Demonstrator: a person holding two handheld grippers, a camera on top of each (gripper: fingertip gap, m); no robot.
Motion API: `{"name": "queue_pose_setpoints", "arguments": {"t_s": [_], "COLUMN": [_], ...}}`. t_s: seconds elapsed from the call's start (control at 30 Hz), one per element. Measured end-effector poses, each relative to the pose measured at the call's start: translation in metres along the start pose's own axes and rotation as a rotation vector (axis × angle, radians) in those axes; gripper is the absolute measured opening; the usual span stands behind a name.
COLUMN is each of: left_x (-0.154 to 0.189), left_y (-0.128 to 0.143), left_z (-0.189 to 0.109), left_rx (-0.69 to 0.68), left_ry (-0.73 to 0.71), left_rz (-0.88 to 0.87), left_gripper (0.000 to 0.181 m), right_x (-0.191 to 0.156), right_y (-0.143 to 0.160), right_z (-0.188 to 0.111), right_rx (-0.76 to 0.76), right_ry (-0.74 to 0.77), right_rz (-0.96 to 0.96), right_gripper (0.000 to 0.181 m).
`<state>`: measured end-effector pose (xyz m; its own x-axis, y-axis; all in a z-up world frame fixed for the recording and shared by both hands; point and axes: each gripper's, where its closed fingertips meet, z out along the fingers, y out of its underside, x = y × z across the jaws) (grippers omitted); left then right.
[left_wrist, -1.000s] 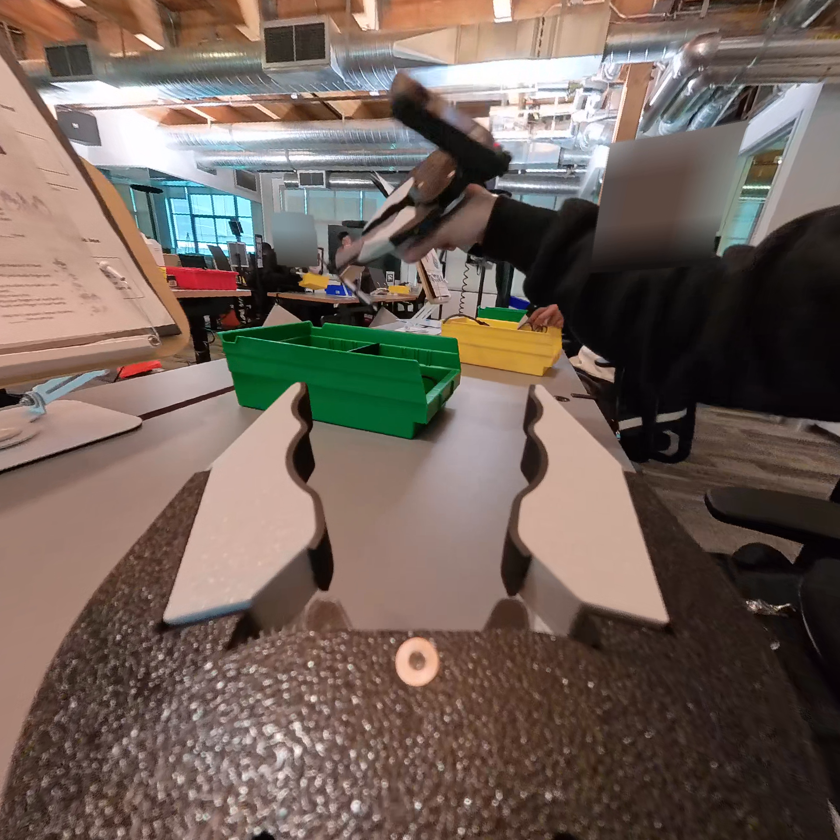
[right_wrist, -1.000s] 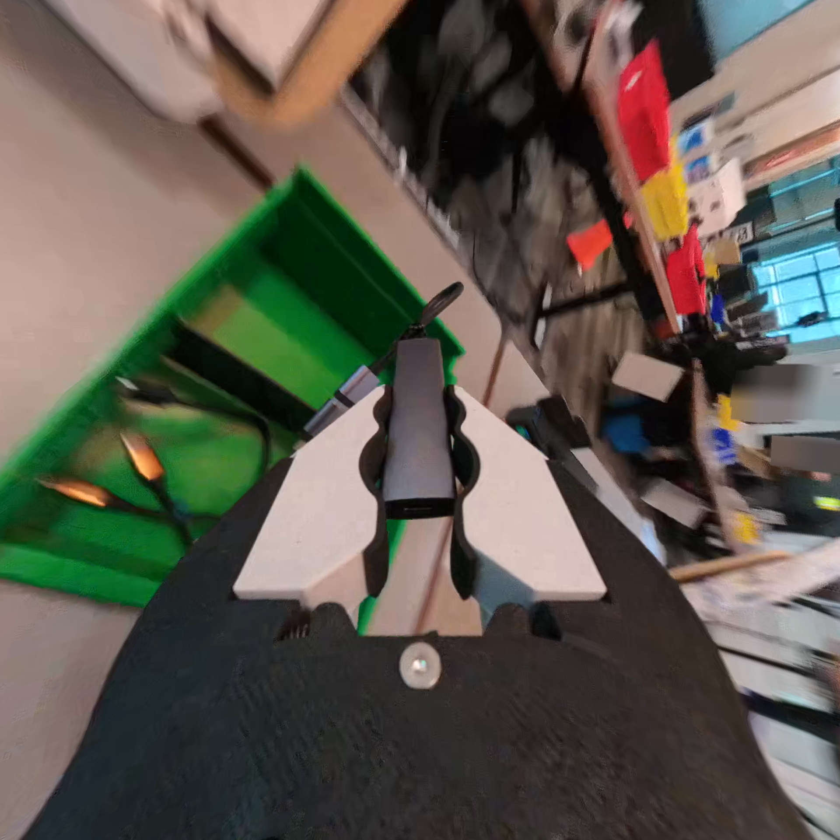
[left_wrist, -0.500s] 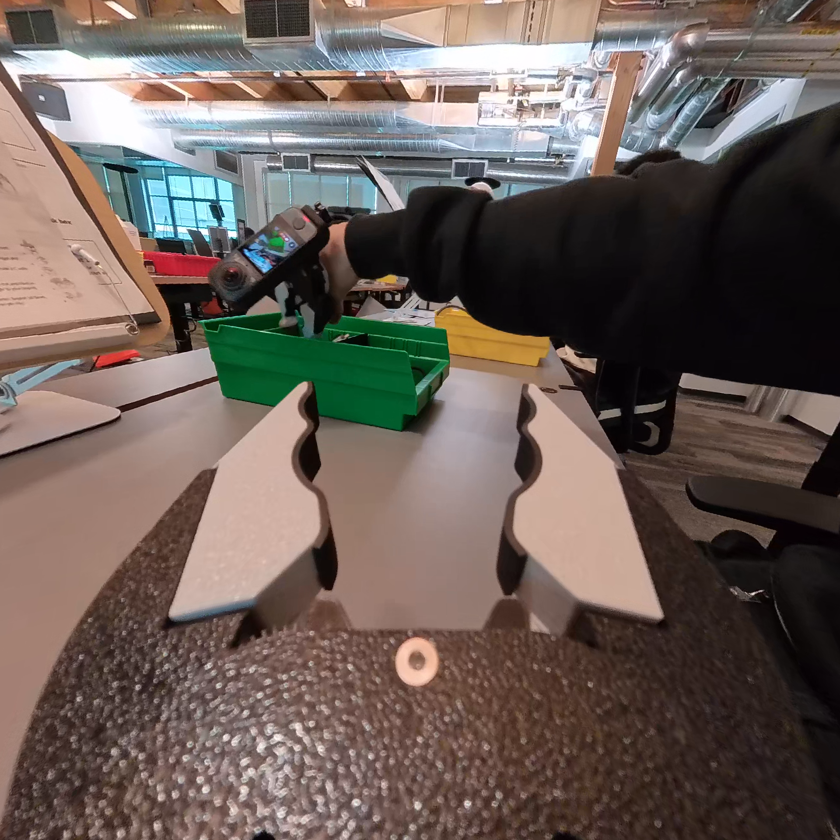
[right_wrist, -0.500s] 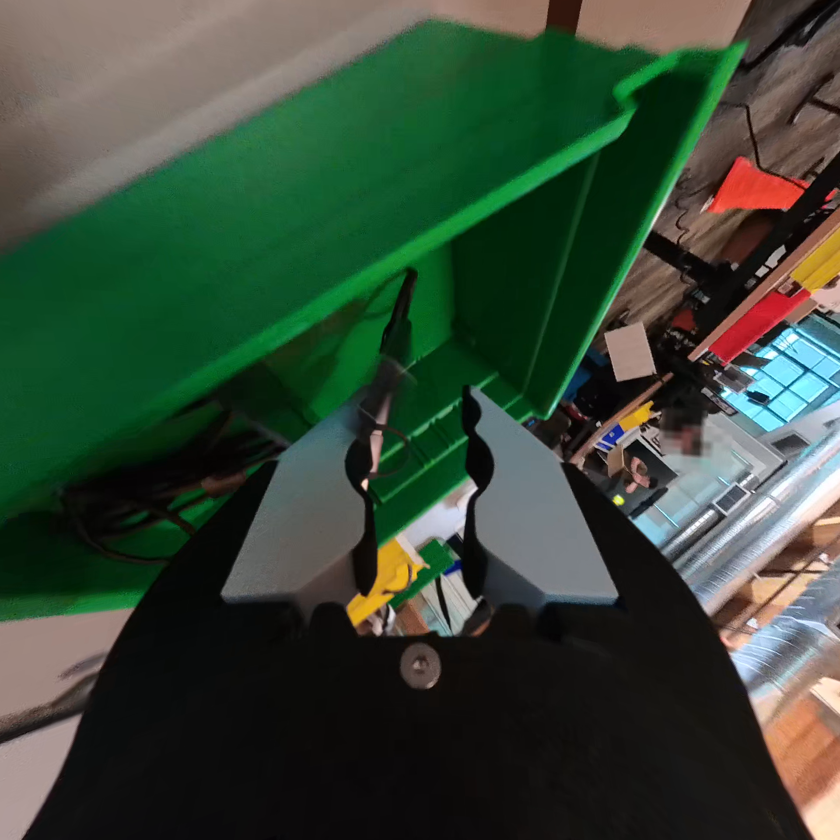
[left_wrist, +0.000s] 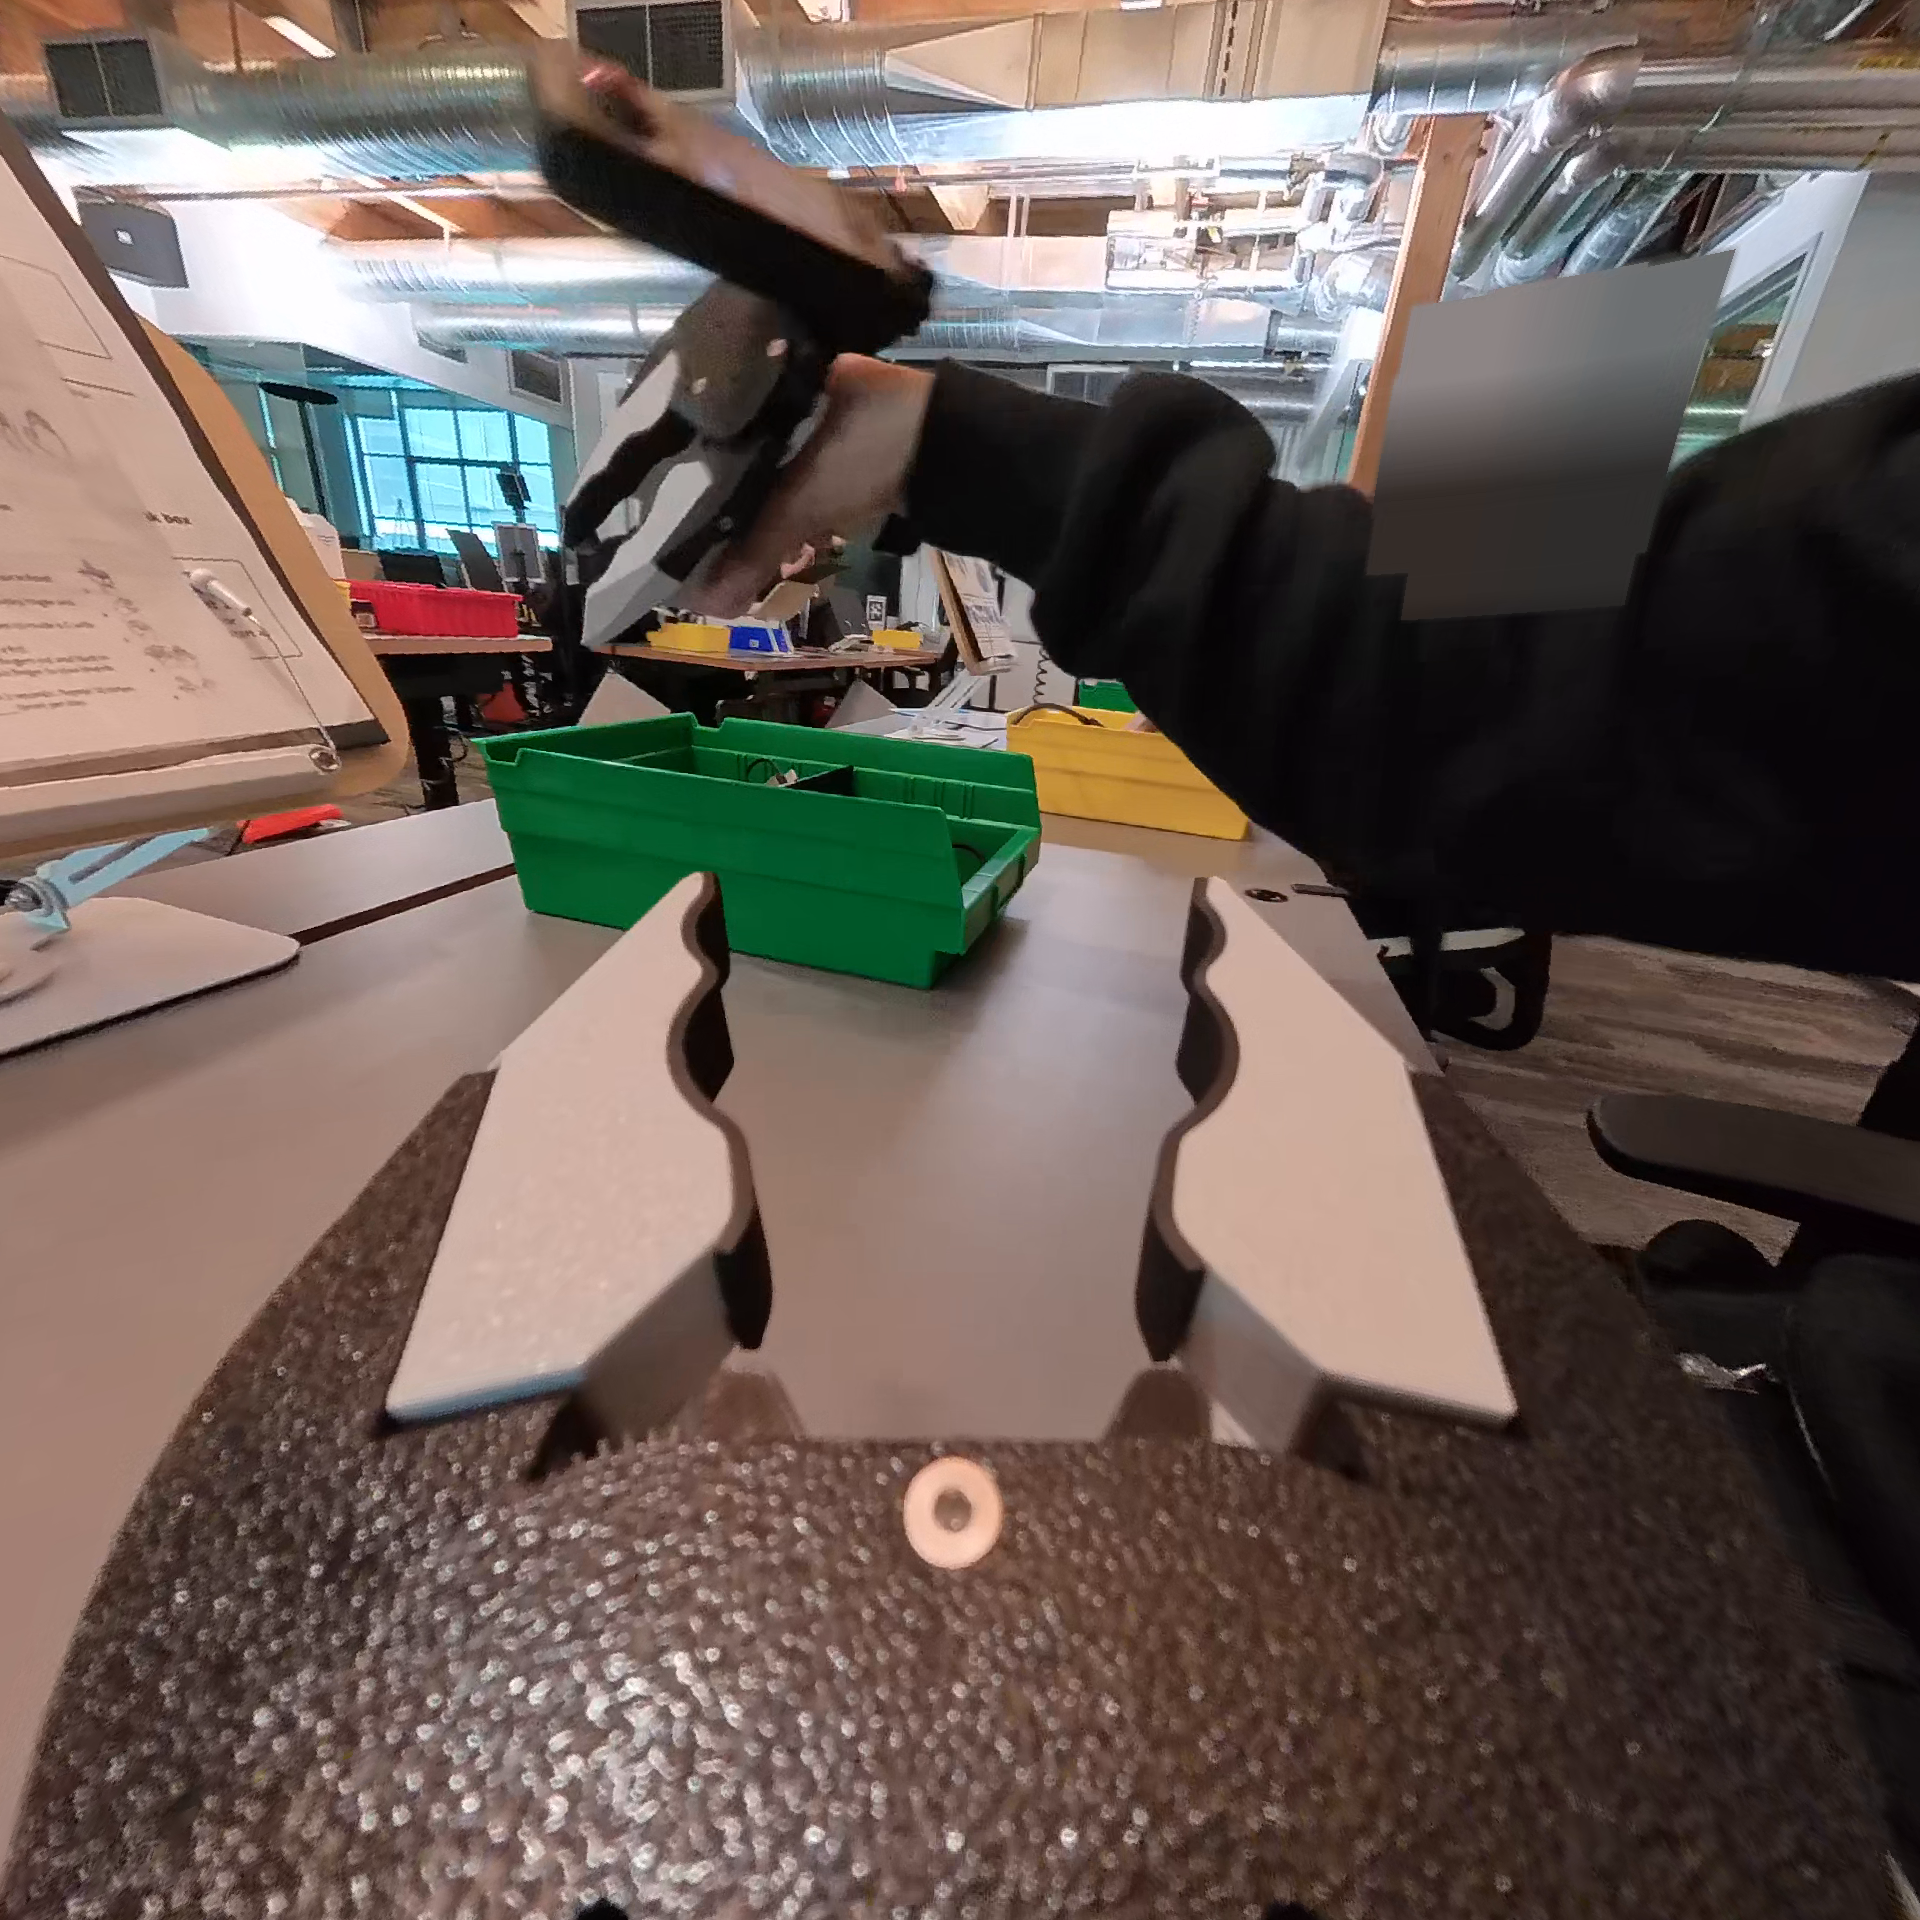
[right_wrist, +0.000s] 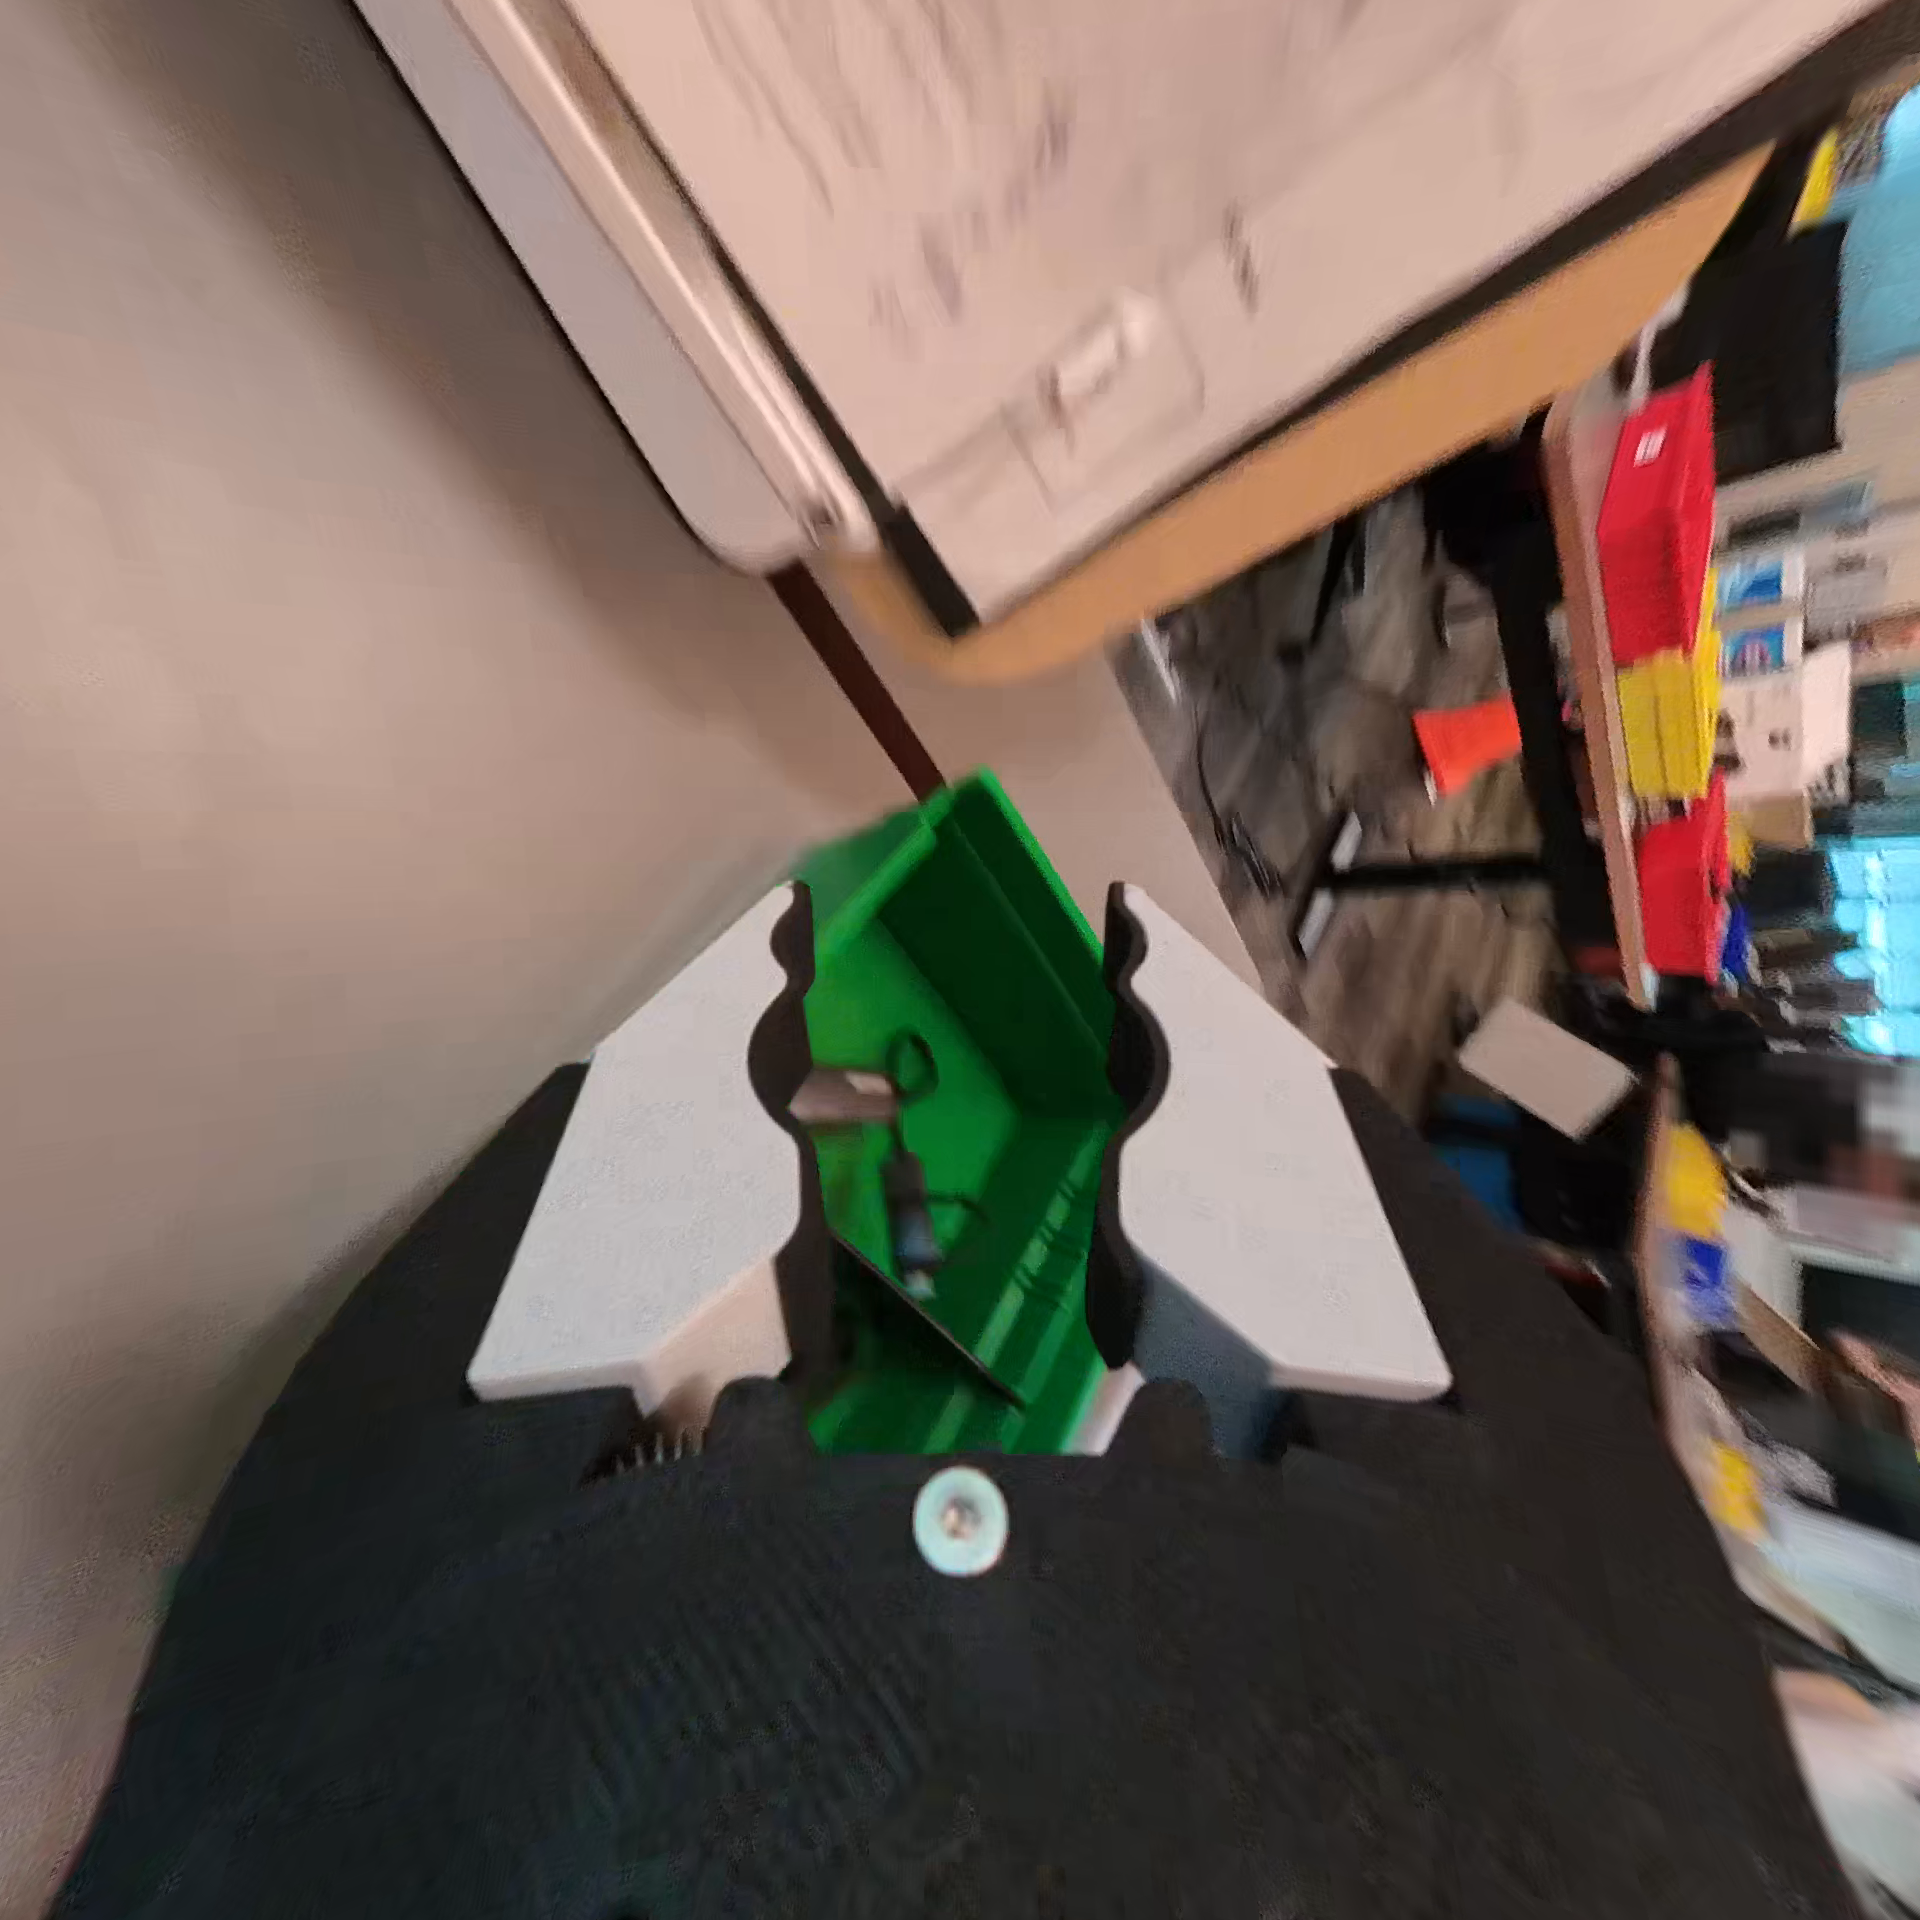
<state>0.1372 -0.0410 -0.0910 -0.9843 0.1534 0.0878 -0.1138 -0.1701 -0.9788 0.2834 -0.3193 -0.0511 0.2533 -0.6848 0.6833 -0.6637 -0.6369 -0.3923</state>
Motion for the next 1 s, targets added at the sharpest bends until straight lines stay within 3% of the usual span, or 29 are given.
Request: {"name": "queue_pose_setpoints", "arguments": {"t_s": [0.07, 0.17, 0.27, 0.4, 0.53, 0.6, 0.67, 0.77, 0.9, 1.0], "left_x": [-0.002, -0.004, -0.012, -0.054, -0.123, -0.140, -0.154, -0.187, -0.223, -0.236], "left_y": [-0.003, -0.009, -0.023, -0.045, -0.061, -0.050, -0.032, -0.020, 0.007, 0.028], "left_z": [-0.001, -0.002, -0.009, -0.049, -0.159, -0.199, -0.216, -0.232, -0.236, -0.244], "left_rx": [0.011, 0.023, 0.025, -0.076, -0.204, -0.353, -0.537, -0.843, -1.303, -1.510], "left_ry": [-0.014, -0.033, -0.118, -0.417, -0.978, -1.077, -1.050, -0.980, -0.591, -0.300], "left_rz": [0.004, 0.006, 0.076, 0.138, 0.106, 0.084, 0.083, 0.247, 0.466, 0.477], "left_gripper": [0.085, 0.084, 0.084, 0.085, 0.074, 0.074, 0.074, 0.078, 0.085, 0.078], "right_x": [-0.030, -0.099, -0.145, -0.172, -0.190, -0.193, -0.194, -0.194, -0.204, -0.211], "right_y": [-0.036, -0.091, -0.113, -0.099, -0.085, -0.081, -0.081, -0.082, -0.084, -0.085], "right_z": [-0.029, -0.079, -0.111, -0.096, -0.094, -0.093, -0.093, -0.092, -0.090, -0.089], "right_rx": [0.228, 0.664, 1.009, 1.135, 1.200, 1.223, 1.240, 1.230, 1.205, 1.194], "right_ry": [-0.046, -0.243, -0.359, -0.325, -0.361, -0.331, -0.348, -0.375, -0.389, -0.432], "right_rz": [0.102, 0.295, 0.482, 0.587, 0.639, 0.593, 0.592, 0.607, 0.545, 0.525], "right_gripper": [0.055, 0.058, 0.059, 0.064, 0.059, 0.055, 0.053, 0.053, 0.053, 0.053]}}
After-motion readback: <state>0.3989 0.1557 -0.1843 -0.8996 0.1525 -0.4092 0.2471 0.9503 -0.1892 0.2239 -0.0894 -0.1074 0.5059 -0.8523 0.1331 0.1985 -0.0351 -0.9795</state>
